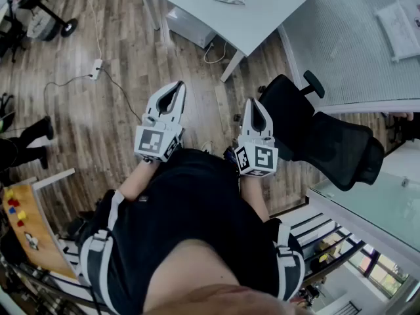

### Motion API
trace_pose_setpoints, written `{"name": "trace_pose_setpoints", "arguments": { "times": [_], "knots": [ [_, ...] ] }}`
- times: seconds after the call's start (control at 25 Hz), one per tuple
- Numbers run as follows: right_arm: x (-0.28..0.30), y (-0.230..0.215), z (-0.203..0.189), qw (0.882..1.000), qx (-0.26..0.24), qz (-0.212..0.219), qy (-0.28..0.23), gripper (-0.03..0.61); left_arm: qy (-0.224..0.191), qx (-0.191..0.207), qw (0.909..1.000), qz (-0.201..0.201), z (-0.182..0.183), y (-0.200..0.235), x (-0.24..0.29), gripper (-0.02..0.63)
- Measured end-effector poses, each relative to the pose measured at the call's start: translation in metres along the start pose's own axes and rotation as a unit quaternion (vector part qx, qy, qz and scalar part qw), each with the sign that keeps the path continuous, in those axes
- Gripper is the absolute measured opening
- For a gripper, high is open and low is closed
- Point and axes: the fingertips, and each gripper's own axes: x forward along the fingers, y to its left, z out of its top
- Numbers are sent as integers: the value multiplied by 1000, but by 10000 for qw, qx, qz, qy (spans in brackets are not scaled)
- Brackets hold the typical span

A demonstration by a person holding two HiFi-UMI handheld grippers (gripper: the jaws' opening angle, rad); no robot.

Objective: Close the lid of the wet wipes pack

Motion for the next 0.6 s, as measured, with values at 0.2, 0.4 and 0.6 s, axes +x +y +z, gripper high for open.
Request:
{"name": "trace_pose_setpoints", "arguments": {
  "times": [0.2,0.4,0.6],
  "knots": [
    [-1,3,2,10000,-4,0,-23,21,-32,-12,10000,-13,4,0,-2,25],
    [-2,6,2,10000,-17,-26,-20,21,-29,-13,10000,-27,4,2,-4,25],
    [-3,13,7,9996,100,69,-273,23,-14,-40,10000,-42,2,5,-7,25]
  ]
}}
